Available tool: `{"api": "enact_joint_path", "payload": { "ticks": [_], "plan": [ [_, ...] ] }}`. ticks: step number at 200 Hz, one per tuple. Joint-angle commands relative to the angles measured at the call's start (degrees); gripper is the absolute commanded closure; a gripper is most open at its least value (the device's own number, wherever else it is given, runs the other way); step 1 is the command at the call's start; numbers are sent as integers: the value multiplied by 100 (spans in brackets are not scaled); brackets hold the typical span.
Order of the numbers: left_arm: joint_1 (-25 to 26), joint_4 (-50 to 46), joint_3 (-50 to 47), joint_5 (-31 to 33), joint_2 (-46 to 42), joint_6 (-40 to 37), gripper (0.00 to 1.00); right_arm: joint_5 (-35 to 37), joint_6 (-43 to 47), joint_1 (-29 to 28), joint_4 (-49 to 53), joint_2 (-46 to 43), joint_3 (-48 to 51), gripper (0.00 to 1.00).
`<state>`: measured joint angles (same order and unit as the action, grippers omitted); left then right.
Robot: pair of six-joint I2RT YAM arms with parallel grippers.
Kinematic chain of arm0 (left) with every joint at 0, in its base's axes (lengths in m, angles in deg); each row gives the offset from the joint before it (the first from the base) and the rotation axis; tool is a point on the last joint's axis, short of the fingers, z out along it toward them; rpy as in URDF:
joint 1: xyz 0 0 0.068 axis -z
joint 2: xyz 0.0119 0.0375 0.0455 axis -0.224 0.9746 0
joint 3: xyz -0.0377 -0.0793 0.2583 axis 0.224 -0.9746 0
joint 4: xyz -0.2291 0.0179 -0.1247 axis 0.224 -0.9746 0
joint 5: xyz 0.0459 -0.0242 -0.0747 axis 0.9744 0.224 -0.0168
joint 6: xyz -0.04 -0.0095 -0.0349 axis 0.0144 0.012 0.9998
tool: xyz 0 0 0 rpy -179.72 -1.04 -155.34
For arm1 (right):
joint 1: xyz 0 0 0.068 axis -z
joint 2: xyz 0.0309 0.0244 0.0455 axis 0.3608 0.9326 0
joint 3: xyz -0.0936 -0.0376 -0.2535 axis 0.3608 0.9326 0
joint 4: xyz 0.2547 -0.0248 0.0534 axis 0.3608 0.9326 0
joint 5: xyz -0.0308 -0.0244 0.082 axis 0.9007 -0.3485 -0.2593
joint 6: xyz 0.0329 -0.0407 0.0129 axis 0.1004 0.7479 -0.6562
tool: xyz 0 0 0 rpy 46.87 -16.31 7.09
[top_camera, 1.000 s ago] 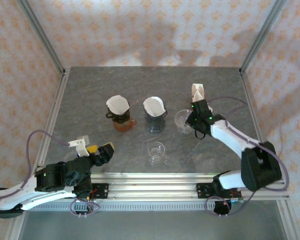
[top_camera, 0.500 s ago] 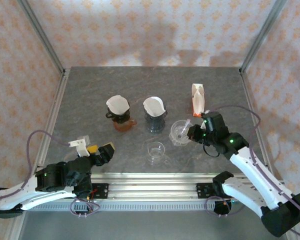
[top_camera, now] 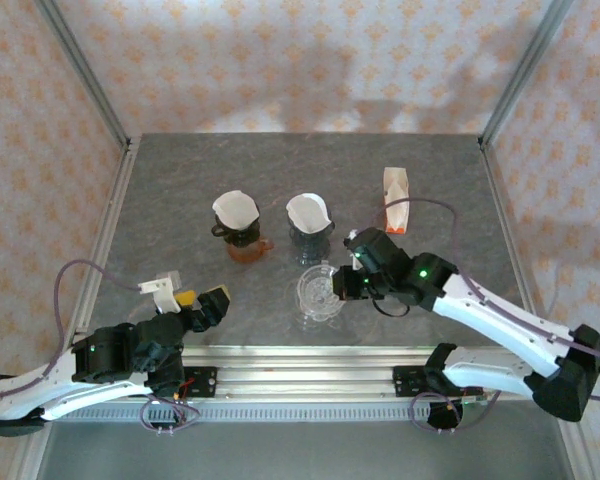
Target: Place the coffee filter in the dripper
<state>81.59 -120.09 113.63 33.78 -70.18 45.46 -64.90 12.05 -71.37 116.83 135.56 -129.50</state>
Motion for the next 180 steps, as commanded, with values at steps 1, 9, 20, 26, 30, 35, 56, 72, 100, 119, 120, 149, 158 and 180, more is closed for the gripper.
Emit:
{"api": "enact_joint_path", "payload": {
  "ticks": [1,9,20,26,30,35,56,72,100,119,120,149,158,180],
  "plan": [
    [26,-72,-58,199,-56,92,0,337,62,-124,-66,201,-338,100],
    [26,-76,-75,197,-78,101,0,337,54,-149,-98,271,-357,100],
    [27,-71,-102,191,-111,106,0,336,45,-190,-166,348,-357,100],
    [27,-80,-118,200,-134,115,0,359,41,-214,-184,397,-365,100],
    [26,-85,-127,197,-143,119,0,365,43,-221,-194,427,-366,100],
    [29,-88,-136,200,-164,128,0,371,31,-225,-219,461,-357,100],
    [26,-107,-160,205,-214,137,0,416,23,-225,-273,554,-357,100],
    [26,-128,-134,219,-214,129,0,442,-20,-223,-310,572,-353,100],
    [26,-155,-129,221,-217,128,0,468,-69,-225,-332,572,-332,100],
    [26,-147,-138,222,-211,137,0,420,-109,-225,-377,573,-290,99],
    [26,-145,-138,221,-215,137,0,413,-111,-225,-380,573,-288,99],
    [28,-151,-147,230,-219,137,0,364,-190,-225,-427,573,-218,98],
    [26,-149,-149,231,-211,137,0,331,-203,-226,-448,572,-201,97],
    [26,-146,-156,232,-211,141,0,336,-228,-225,-428,728,-175,95]
  ]
}}
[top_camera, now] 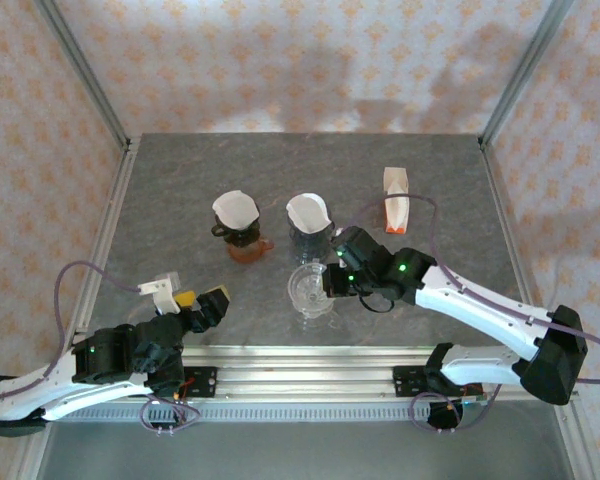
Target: Place the coffee filter in the dripper
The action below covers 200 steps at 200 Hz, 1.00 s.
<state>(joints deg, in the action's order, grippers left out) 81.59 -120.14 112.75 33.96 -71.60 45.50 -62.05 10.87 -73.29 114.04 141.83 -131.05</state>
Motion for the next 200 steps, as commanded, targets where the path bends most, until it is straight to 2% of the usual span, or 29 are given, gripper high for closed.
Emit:
{"api": "enact_joint_path", "payload": {
  "ticks": [1,39,70,102,127,150,179,200],
  "plan": [
    [26,-140,-68,213,-73,135,0,52,-110,-33,-144,98,-19,95],
    [28,-161,-51,214,-73,150,0,79,-154,-33,-137,98,36,91],
    [26,-153,-59,202,-68,150,0,113,-171,-33,-111,66,61,75],
    [26,-123,-59,192,-42,133,0,166,-201,-33,-105,8,84,62],
    [26,-110,-50,194,-35,106,0,325,-207,-33,-69,-167,68,48],
    [26,-112,-42,210,-42,106,0,727,-202,-33,89,-431,-10,44],
    [26,-103,-59,214,-41,106,0,1633,-180,-16,412,-806,-115,43],
    [22,-60,-85,206,-33,90,0,2134,45,205,445,-1065,-100,41]
  ]
}}
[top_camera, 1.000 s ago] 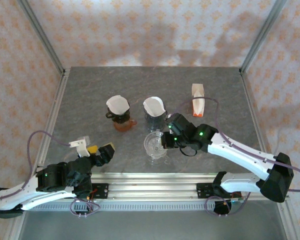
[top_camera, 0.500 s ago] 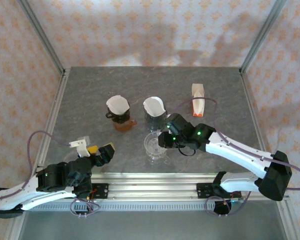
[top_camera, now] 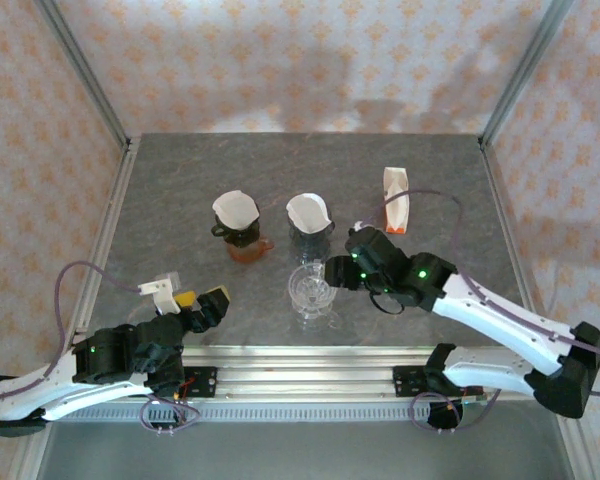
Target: Place the coffee filter in the dripper
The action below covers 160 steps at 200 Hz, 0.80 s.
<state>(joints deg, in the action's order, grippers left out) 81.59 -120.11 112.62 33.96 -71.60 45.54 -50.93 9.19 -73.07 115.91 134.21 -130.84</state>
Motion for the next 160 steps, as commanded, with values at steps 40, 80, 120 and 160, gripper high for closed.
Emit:
{"api": "enact_joint_path", "payload": {
  "ticks": [40,80,120,160],
  "plan": [
    [29,82,-101,173,84,45,0,734,1076,1660,-67,114,-290,43],
    [26,181,4,68,389,-34,0,566,1681,2751,-465,1294,-848,47],
    [26,267,77,5,629,-118,0,723,2111,3266,-360,2410,-1649,57],
    [26,456,67,-64,866,-285,0,887,2398,3667,-177,3206,-2325,66]
  ]
}}
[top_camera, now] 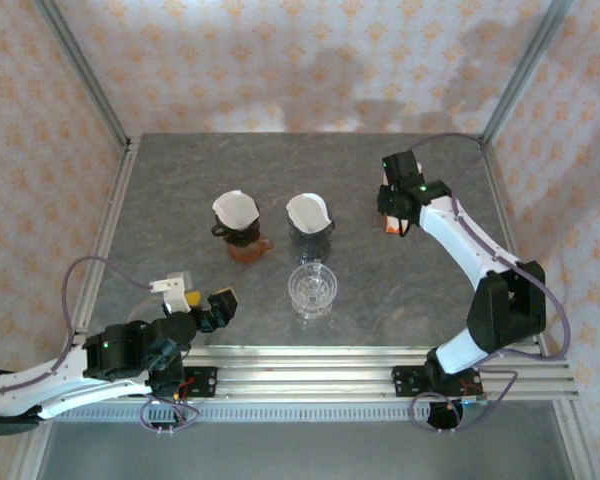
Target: Place the coffee filter in the dripper
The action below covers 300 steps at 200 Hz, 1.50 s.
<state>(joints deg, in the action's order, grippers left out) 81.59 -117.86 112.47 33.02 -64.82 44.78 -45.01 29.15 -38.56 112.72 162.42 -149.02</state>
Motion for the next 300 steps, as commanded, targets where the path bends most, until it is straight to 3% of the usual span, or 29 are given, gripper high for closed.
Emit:
{"api": "enact_joint_path", "payload": {
  "ticks": [1,45,105,174,300],
  "plan": [
    [26,236,87,23,205,-217,0,294,402,215,142,385,-507,66],
    [26,124,542,73,1107,-515,0,663,802,302,431,1212,-1142,68],
    [-50,18,1014,-17,2164,-779,0,982,956,325,454,1576,-1506,69],
    [-670,291,846,-734,2158,-890,0,1090,1104,344,552,1887,-1777,72],
    [-833,443,751,-918,2149,-877,0,1200,1157,381,607,2288,-1980,73]
  ]
}}
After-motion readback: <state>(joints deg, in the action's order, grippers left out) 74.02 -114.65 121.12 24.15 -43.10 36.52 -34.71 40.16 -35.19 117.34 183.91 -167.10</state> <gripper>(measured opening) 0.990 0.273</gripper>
